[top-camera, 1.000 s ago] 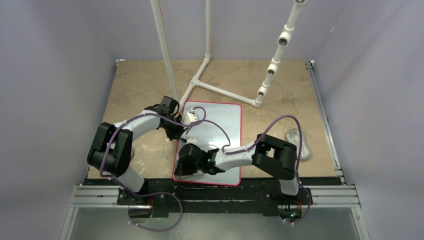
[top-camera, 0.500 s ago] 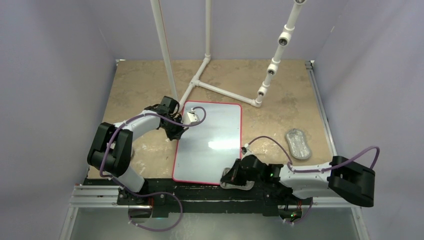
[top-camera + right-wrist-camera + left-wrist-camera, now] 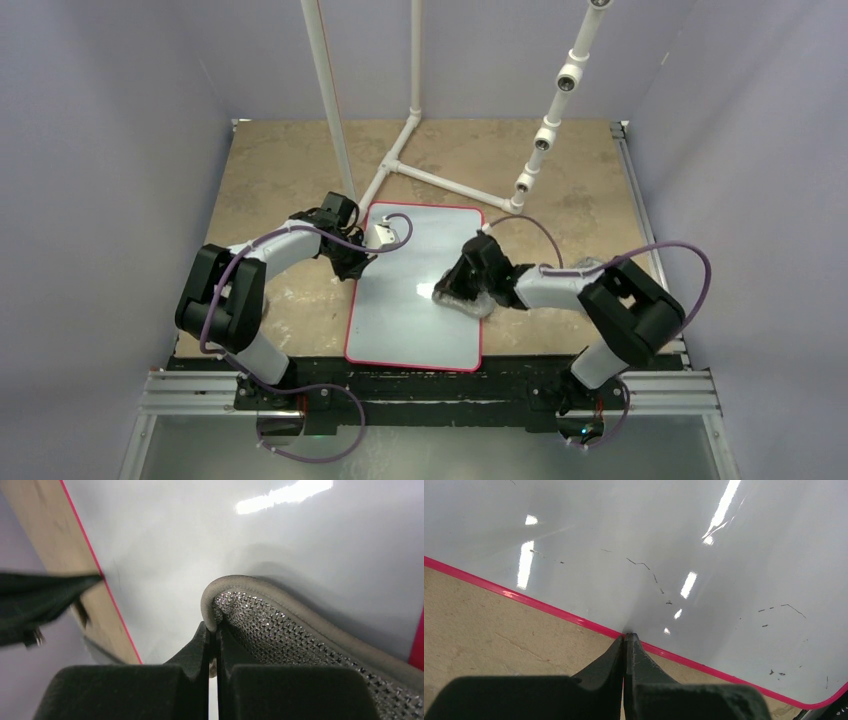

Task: Erase the whiteboard
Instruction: Hold the whiteboard at the center of the board.

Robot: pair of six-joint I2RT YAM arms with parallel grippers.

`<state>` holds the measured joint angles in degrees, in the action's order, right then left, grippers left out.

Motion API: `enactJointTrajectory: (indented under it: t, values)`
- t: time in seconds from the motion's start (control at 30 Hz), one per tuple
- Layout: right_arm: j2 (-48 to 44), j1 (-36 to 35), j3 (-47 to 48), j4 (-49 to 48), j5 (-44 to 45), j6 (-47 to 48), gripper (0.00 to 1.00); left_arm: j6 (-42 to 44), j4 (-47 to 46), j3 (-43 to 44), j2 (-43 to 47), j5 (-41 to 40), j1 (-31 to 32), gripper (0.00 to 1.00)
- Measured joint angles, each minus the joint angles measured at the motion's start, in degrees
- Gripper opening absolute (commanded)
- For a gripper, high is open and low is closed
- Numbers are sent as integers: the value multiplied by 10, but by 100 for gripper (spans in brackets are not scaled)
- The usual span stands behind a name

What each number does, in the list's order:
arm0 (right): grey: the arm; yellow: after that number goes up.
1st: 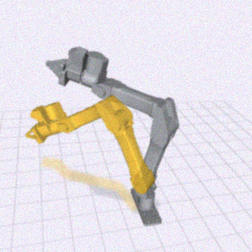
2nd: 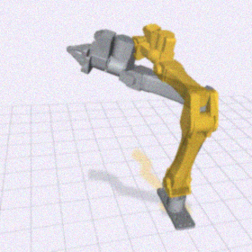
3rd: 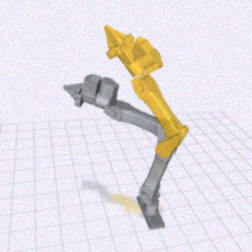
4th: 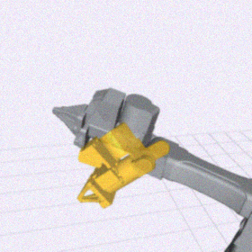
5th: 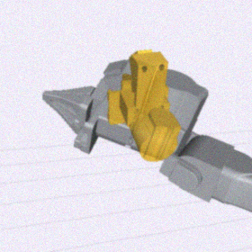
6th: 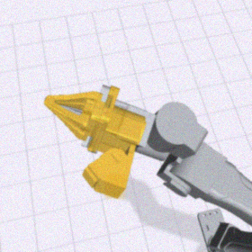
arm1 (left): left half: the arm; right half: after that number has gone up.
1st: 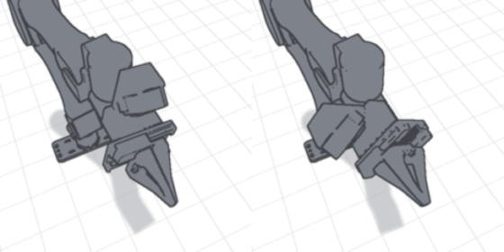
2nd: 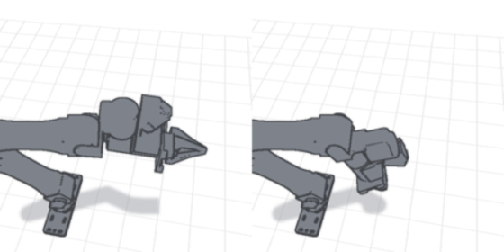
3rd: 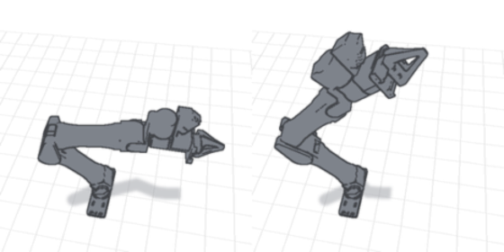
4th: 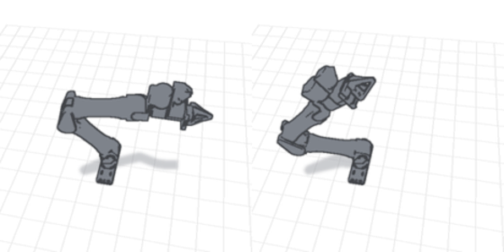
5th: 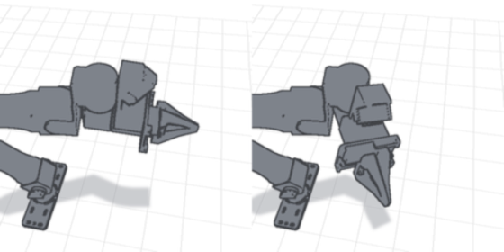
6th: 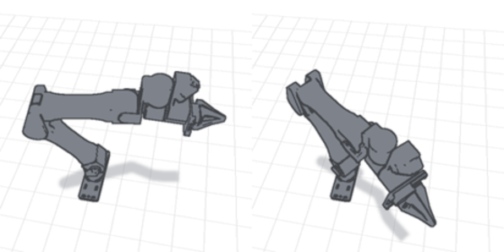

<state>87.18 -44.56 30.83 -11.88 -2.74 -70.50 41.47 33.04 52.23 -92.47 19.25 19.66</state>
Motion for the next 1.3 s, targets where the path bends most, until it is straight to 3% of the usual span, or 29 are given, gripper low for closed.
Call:
enactJointTrajectory:
  t: [0.2, 0.37, 0.47, 0.6, 0.77, 0.93, 1.13, 1.3]
  values:
    - [119, 82, 178, 81, 44, 100, 0, 2, -1, -2, 2, 0, 0, 0]
    - [129, 110, 220, 132, 75, 151, 0, 3, -6, -6, 6, 0, 0, 0]
    - [97, 122, 188, 139, 82, 168, 0, 3, -6, -7, 6, 0, 0, 0]
    - [-19, 120, 59, 119, 69, 166, 0, 3, -9, -9, 8, 0, 0, 0]
    - [-157, 45, -59, 135, 35, 136, 0, 3, -16, -16, 13, 0, 0, 0]
    - [-231, -3, -79, 215, -11, 125, 0, 3, -17, -16, 14, 0, 0, 0]
    - [-242, -37, -87, 252, -39, 121, 0, 3, -17, -16, 14, 0, 0, 0]
    - [-160, -70, -64, 201, -62, 105, 0, 3, -17, -16, 14, 0, 0, 0]
